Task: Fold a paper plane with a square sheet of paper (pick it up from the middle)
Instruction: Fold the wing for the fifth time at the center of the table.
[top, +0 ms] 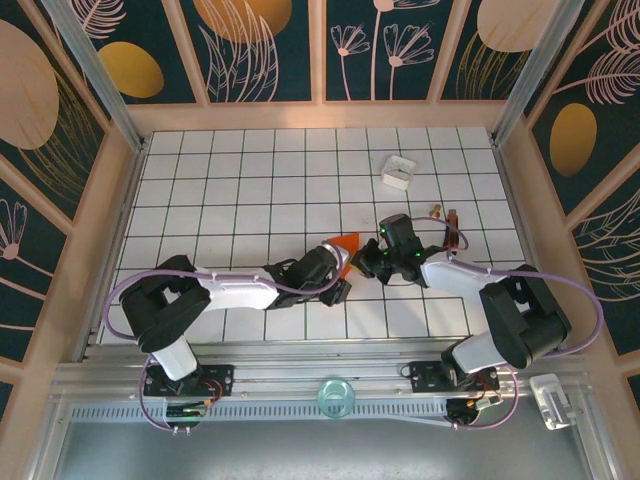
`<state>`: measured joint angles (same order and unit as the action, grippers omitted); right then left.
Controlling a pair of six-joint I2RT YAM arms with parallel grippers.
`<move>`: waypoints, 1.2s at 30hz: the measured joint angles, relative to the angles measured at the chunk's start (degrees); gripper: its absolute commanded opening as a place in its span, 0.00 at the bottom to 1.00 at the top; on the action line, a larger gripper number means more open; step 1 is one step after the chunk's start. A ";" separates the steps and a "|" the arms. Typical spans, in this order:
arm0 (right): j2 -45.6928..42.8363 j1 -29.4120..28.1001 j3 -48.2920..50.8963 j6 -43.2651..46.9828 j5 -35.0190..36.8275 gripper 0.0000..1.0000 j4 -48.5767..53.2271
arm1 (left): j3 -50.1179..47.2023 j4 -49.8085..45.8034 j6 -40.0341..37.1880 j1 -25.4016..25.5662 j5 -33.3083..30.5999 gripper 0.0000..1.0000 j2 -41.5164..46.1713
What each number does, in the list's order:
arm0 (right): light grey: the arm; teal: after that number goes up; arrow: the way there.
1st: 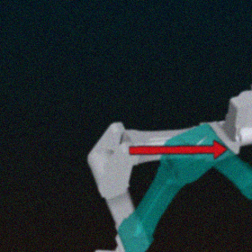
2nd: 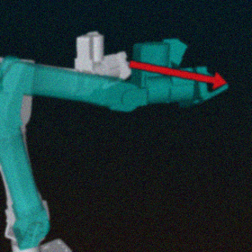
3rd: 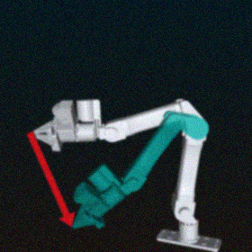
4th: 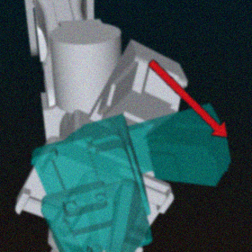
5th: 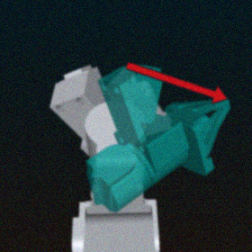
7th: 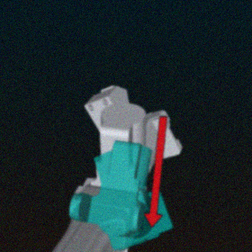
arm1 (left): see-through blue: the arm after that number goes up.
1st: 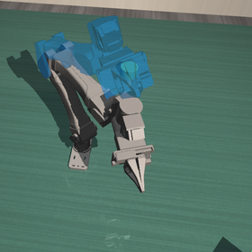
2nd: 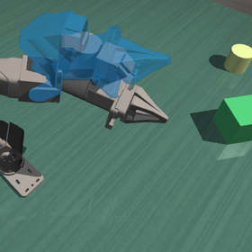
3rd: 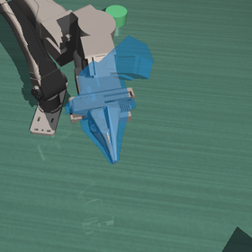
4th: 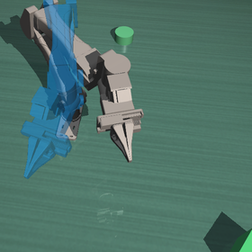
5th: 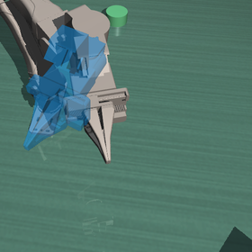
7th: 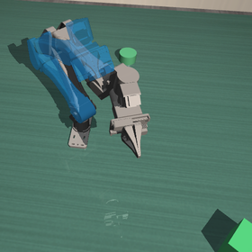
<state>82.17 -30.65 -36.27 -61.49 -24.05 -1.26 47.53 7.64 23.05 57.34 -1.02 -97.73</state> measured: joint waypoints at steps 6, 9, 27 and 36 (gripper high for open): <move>0.00 0.00 0.04 -0.81 -0.13 0.00 -0.57 | 1.90 -0.26 -1.27 0.00 -2.32 0.41 -1.86; -0.02 0.00 0.04 -0.85 -0.11 0.00 -0.87 | 2.21 -0.42 -1.84 0.00 -2.91 0.36 -2.32; 0.00 0.00 0.66 -2.32 -0.72 0.00 -2.51 | 3.82 -1.09 -2.05 0.00 -4.13 0.34 -3.28; 0.00 -1.07 0.68 -3.45 -1.36 0.00 -3.30 | 3.82 -1.46 -2.08 0.00 -4.42 0.31 -3.48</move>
<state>82.17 -31.73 -35.59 -64.95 -25.41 -4.56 51.35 6.17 20.97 57.34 -5.43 -101.21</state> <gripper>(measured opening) 0.042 0.321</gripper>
